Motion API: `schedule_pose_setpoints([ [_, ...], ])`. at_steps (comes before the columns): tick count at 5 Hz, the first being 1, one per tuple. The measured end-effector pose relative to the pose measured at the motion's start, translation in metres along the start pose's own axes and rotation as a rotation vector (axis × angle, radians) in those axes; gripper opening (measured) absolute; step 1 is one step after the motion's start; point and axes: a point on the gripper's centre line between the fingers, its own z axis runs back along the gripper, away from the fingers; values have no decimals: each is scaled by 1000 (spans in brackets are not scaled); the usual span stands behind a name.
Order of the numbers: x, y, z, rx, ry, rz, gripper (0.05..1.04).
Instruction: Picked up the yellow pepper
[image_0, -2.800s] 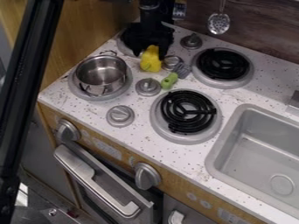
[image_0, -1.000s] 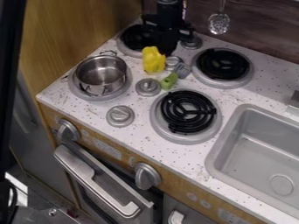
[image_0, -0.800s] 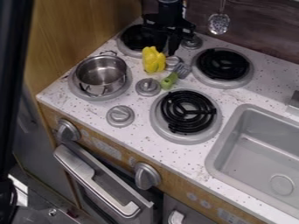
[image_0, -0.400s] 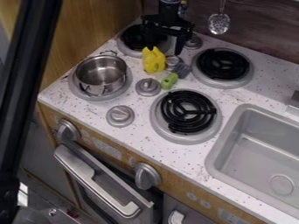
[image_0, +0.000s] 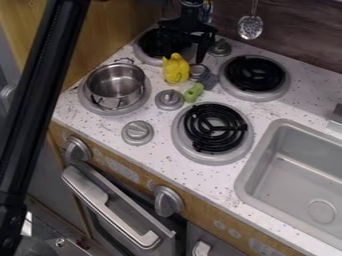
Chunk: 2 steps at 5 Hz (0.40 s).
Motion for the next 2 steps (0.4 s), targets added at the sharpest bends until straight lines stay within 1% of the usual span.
schedule_pose_setpoints([
  [2,3,2,-7,17,26,23,1000],
])
